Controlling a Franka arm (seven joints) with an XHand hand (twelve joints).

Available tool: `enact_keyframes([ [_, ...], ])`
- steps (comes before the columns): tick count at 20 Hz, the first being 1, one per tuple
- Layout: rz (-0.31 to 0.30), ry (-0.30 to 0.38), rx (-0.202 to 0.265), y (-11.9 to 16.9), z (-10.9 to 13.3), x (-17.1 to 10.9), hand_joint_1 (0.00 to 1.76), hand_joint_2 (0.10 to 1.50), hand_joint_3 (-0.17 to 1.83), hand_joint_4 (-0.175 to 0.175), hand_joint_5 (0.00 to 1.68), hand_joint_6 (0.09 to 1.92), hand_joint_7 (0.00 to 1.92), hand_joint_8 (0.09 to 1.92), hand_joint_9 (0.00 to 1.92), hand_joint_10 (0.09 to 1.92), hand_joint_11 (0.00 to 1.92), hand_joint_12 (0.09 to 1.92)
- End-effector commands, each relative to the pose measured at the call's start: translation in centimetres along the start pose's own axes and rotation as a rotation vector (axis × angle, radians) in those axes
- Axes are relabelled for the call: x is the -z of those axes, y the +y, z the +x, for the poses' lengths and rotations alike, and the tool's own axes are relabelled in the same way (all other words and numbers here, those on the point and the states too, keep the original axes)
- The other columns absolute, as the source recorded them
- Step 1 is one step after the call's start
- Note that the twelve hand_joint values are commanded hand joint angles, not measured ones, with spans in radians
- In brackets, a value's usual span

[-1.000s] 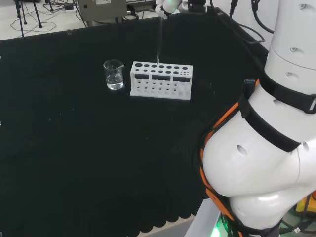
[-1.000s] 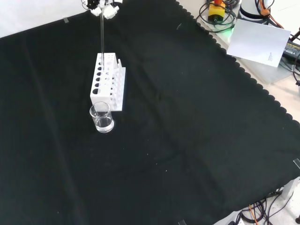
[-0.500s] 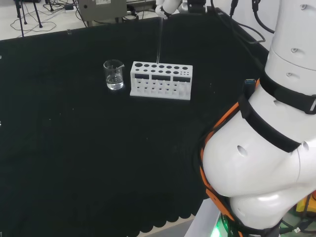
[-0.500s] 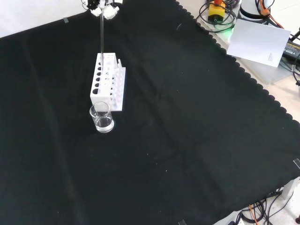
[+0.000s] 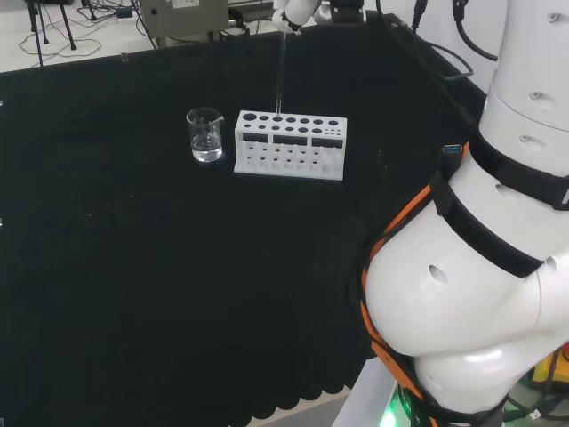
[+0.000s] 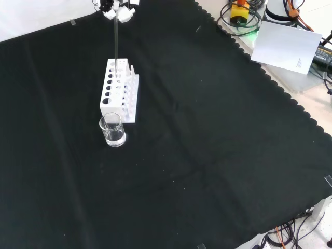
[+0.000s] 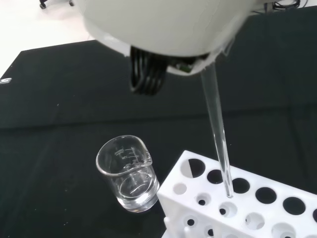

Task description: Put the glass rod back on the white test tube rack.

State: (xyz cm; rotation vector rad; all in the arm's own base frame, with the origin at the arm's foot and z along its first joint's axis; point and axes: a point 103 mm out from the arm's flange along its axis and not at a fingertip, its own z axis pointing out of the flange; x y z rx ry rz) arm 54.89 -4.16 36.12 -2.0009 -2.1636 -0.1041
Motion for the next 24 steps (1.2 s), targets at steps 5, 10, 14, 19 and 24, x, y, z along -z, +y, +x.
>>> enact_keyframes([
  [5,0.013,0.003,0.005,0.0,0.5,-0.7,1.22,0.47,0.98,-0.175,1.33,0.73,1.60,0.93,1.84,0.67,1.39,0.71],
  [10,0.022,0.005,0.000,0.0,0.4,-1.1,1.22,0.47,0.98,-0.175,1.33,0.73,1.60,0.93,1.84,0.67,1.39,0.71],
  [14,0.029,0.008,-0.003,0.0,0.3,-1.4,1.22,0.47,0.98,-0.175,1.33,0.73,1.60,0.93,1.84,0.67,1.39,0.71],
  [19,0.034,0.009,-0.006,0.1,0.2,-1.7,1.22,0.47,0.98,-0.175,1.33,0.73,1.60,0.93,1.84,0.67,1.39,0.71],
  [24,0.057,0.007,-0.008,0.7,0.3,-3.3,1.22,0.47,0.98,-0.175,1.33,0.73,1.60,0.93,1.84,0.67,1.39,0.71],
])
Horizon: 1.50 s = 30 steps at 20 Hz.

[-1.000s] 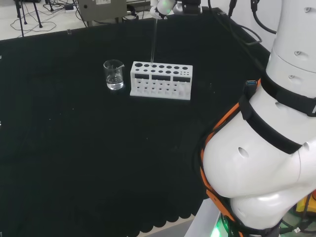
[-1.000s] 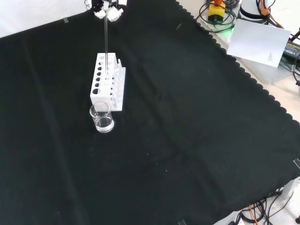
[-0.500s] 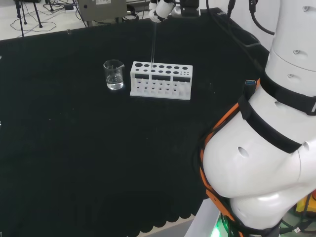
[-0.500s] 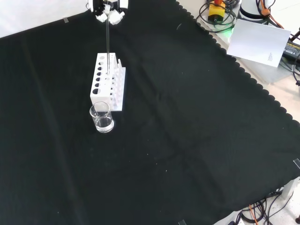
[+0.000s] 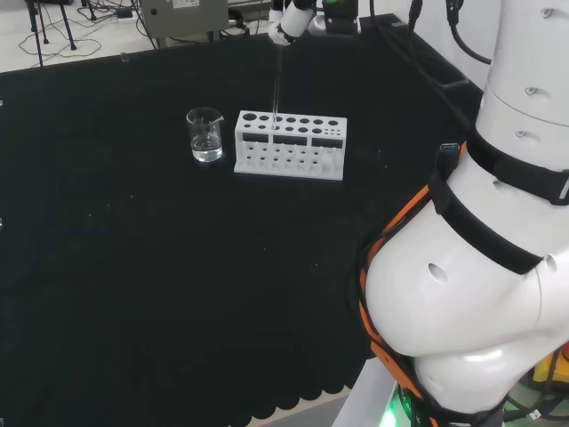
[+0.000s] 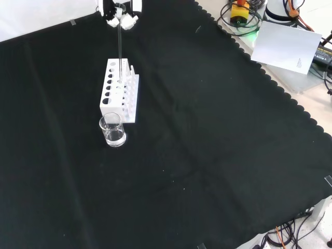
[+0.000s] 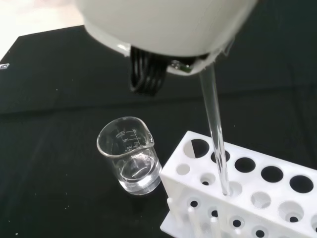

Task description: Put the glass rod back on the white test tube rack.

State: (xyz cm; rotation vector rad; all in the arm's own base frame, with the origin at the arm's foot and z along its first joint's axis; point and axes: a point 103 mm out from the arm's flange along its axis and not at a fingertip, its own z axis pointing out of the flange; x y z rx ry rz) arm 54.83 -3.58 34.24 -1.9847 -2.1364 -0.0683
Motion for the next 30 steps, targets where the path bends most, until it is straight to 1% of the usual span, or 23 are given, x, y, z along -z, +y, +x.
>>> enact_keyframes([
  [1,0.022,0.002,0.001,0.7,0.0,-1.6,1.22,0.47,0.98,-0.175,1.33,0.73,1.60,0.93,1.84,0.67,1.39,0.71],
  [10,0.038,0.016,0.004,1.3,-0.1,-2.2,1.22,0.47,0.98,-0.175,1.33,0.73,1.60,0.93,1.84,0.67,1.39,0.71],
  [17,0.069,0.015,0.013,2.0,-0.3,-3.9,1.22,0.47,0.98,-0.175,1.33,0.73,1.60,0.93,1.84,0.67,1.39,0.71],
  [23,0.079,0.024,0.023,2.5,-0.3,-4.5,1.22,0.47,0.98,-0.175,1.33,0.73,1.60,0.93,1.84,0.67,1.38,0.71],
  [30,0.095,0.014,0.020,2.8,-0.8,-5.1,1.22,0.47,0.98,-0.175,1.33,0.73,1.59,0.93,1.84,0.67,1.38,0.71],
])
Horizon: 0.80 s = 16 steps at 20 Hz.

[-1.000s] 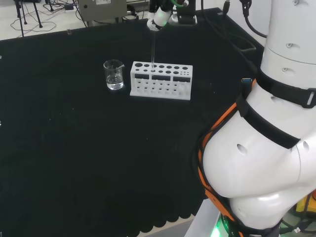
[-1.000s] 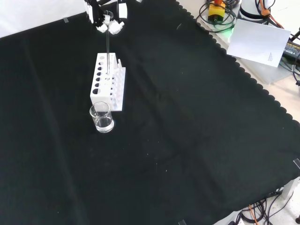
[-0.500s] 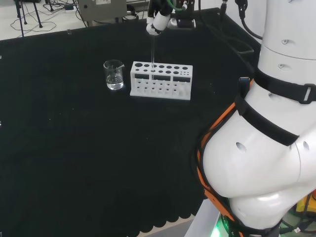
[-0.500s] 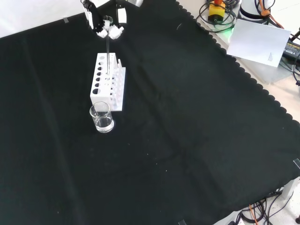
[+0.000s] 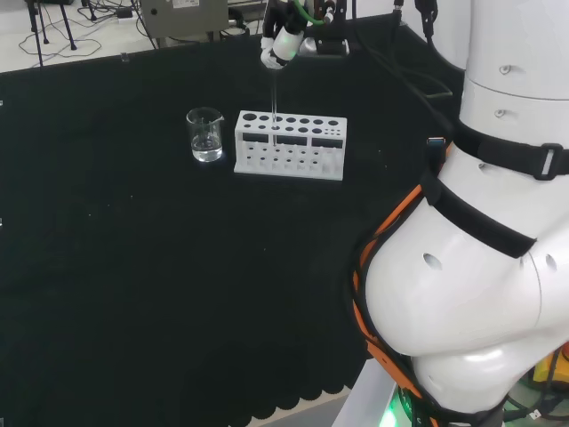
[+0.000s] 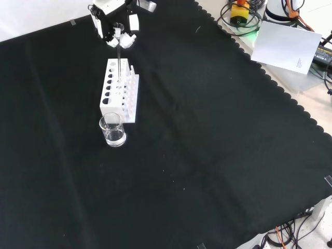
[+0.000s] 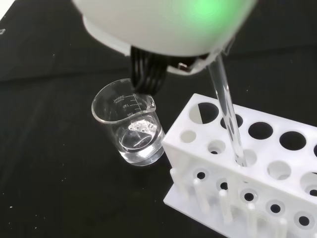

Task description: Put the glass rod back on the white test tube rack.

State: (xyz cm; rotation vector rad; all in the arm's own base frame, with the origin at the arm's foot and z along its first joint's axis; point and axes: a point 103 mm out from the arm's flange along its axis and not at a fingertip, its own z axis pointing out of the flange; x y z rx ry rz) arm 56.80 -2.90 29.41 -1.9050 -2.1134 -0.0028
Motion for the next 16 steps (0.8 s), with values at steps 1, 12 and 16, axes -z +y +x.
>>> enact_keyframes([
  [1,0.015,-0.007,-0.004,0.4,-0.5,-0.6,1.22,0.47,0.98,-0.175,1.33,0.73,1.59,0.93,1.84,0.67,1.38,0.71],
  [12,0.039,-0.019,0.000,1.4,-1.2,-1.9,1.22,0.47,0.98,-0.175,1.33,0.73,1.59,0.93,1.84,0.67,1.38,0.71],
  [16,0.041,-0.021,0.001,1.4,-1.3,-2.0,1.22,0.47,0.98,-0.175,1.33,0.73,1.59,0.93,1.84,0.67,1.38,0.71],
])
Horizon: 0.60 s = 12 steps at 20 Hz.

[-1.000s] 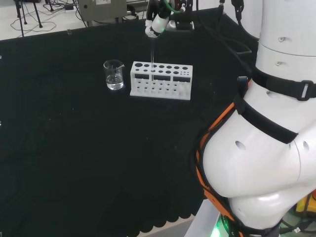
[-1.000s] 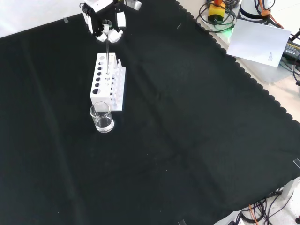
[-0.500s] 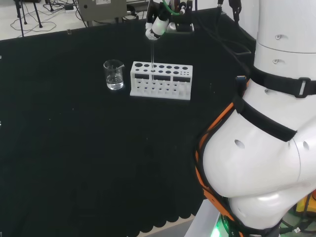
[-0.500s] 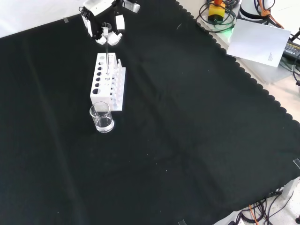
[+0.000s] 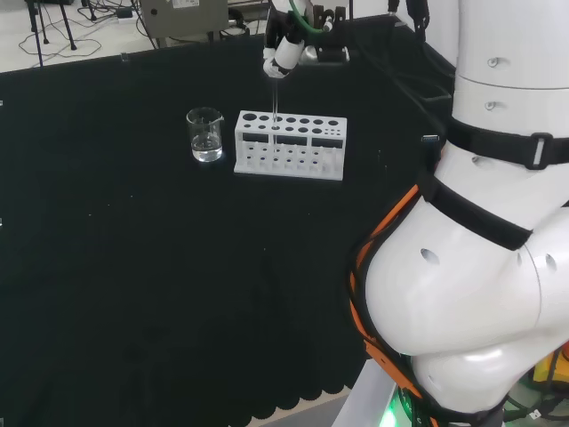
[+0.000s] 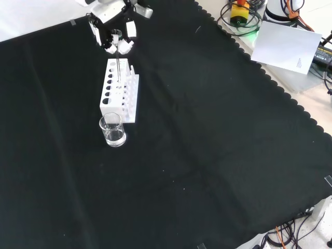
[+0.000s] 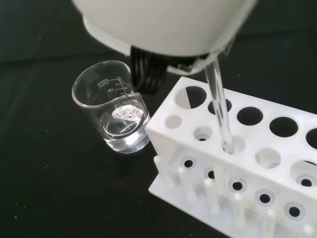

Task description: Put the glass rod back on the white test tube rack.

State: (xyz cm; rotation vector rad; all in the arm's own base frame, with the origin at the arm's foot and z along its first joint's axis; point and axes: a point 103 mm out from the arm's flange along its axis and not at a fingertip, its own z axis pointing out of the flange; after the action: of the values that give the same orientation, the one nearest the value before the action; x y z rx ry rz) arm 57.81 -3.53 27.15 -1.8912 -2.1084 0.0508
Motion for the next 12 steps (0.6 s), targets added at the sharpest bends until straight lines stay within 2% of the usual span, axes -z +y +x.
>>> enact_keyframes([
  [1,0.010,-0.005,0.000,0.2,-0.1,-0.3,1.22,0.47,0.98,-0.175,1.33,0.73,1.59,0.93,1.84,0.67,1.38,0.71],
  [12,0.029,0.003,-0.012,1.0,-1.5,-1.7,1.22,0.47,0.97,-0.175,1.33,0.73,1.59,0.93,1.84,0.67,1.38,0.70],
])
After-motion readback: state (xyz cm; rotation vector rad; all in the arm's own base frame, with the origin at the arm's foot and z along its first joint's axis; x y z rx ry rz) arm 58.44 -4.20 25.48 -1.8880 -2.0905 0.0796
